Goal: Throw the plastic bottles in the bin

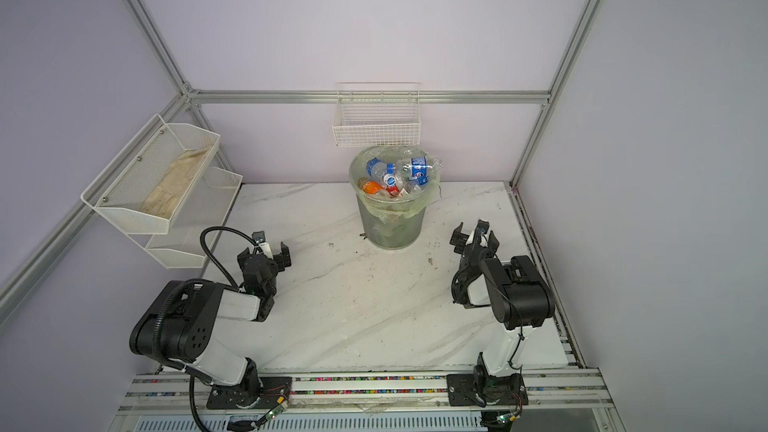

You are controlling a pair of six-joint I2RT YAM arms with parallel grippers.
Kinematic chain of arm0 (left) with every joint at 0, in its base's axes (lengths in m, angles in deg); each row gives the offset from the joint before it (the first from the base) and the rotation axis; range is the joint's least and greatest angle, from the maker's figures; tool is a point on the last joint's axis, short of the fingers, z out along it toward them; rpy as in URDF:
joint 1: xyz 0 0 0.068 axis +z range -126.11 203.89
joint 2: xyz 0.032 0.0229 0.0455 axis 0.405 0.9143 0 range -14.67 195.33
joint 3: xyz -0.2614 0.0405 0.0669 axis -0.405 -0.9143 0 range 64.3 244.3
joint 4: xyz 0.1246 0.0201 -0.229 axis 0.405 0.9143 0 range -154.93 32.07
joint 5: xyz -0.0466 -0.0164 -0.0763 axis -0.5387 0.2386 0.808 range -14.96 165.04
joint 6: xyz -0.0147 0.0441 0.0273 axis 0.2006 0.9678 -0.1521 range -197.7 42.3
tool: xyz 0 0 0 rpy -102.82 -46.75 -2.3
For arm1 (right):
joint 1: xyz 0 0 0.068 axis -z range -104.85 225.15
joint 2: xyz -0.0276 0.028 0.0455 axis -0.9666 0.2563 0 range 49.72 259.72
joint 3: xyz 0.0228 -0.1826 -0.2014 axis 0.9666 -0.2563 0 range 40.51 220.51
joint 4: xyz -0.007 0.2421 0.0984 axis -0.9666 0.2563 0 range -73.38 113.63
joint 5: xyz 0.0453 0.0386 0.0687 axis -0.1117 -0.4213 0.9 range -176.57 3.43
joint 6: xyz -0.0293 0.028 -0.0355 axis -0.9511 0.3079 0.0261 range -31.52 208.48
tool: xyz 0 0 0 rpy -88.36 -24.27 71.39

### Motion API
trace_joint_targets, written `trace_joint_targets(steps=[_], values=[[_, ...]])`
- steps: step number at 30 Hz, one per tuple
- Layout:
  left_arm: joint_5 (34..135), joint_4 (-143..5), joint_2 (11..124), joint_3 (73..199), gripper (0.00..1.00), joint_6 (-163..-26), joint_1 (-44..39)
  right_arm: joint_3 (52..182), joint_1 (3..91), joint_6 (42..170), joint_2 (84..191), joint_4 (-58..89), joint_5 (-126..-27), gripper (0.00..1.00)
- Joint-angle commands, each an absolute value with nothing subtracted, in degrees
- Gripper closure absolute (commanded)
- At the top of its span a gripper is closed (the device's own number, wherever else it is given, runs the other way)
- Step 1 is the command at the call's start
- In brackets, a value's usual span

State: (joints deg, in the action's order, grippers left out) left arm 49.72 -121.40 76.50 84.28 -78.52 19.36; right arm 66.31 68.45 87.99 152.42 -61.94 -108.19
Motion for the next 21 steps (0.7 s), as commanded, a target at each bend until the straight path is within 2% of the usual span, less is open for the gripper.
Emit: trace_joint_targets(steps=[1, 16, 21], values=[[49.48, -124.08, 76.38, 84.55, 0.00, -78.49, 19.74, 65.91, 68.21, 88.25, 151.92, -62.86, -108.37, 0.03], [49.72, -124.44, 76.67, 84.43, 0.00, -78.47, 19.72, 65.83, 68.25, 88.26, 151.84, -62.88, -108.38, 0.03], [54.04, -120.60, 75.68, 85.59, 0.00, -80.27, 22.22, 65.89, 68.21, 88.28, 151.85, -62.92, -108.41, 0.03]])
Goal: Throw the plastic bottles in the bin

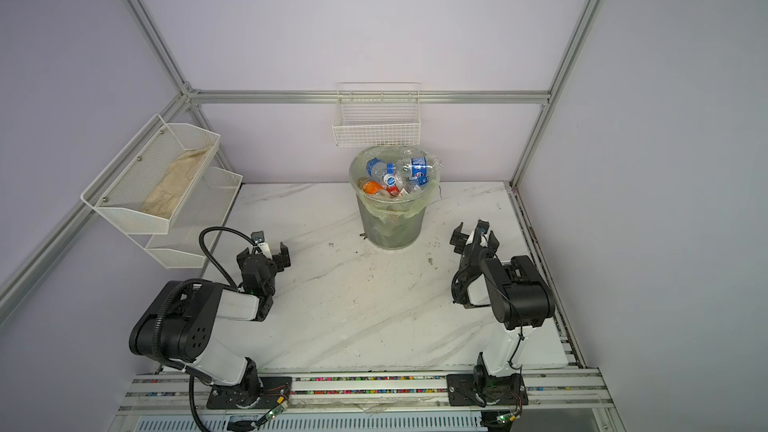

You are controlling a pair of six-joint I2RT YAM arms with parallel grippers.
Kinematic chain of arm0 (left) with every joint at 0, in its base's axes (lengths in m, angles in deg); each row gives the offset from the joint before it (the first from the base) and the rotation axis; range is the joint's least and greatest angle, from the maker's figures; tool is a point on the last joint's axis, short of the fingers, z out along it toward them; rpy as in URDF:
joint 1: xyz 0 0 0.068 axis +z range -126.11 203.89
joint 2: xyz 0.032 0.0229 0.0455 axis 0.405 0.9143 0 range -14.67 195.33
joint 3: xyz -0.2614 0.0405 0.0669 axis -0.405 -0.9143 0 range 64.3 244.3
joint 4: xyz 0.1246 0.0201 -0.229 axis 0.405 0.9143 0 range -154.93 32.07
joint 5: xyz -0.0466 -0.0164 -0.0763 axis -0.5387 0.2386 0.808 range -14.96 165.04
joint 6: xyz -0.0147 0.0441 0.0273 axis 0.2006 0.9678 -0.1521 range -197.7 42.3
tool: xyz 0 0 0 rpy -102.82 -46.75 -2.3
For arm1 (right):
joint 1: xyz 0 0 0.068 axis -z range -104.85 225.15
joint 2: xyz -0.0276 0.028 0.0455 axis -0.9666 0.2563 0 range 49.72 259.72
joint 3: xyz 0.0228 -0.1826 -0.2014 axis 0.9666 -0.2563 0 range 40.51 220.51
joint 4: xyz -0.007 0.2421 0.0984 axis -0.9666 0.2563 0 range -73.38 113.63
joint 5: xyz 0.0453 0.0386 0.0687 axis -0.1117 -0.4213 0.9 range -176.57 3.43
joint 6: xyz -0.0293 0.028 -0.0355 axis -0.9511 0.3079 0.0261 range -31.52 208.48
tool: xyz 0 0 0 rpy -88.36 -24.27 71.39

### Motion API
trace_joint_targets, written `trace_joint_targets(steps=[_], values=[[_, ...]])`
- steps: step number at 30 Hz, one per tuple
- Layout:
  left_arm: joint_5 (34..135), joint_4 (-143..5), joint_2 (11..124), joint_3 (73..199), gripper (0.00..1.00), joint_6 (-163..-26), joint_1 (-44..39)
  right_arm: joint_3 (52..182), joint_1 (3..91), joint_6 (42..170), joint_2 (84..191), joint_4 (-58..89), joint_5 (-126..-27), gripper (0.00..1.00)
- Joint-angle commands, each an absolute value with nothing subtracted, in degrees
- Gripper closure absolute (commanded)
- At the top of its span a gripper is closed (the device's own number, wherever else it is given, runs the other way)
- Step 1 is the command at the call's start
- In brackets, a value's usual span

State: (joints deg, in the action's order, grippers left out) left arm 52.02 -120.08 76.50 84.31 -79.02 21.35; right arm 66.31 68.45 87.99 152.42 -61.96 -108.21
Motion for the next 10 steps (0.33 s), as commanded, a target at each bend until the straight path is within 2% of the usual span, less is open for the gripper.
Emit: trace_joint_targets(steps=[1, 10], values=[[54.21, -121.43, 75.89, 85.24, 0.00, -79.92, 22.19, 65.89, 68.22, 88.30, 151.86, -62.95, -108.36, 0.03], [54.29, -121.68, 76.06, 85.30, 0.00, -79.98, 22.22, 66.04, 68.21, 88.25, 151.91, -62.70, -108.29, 0.03]])
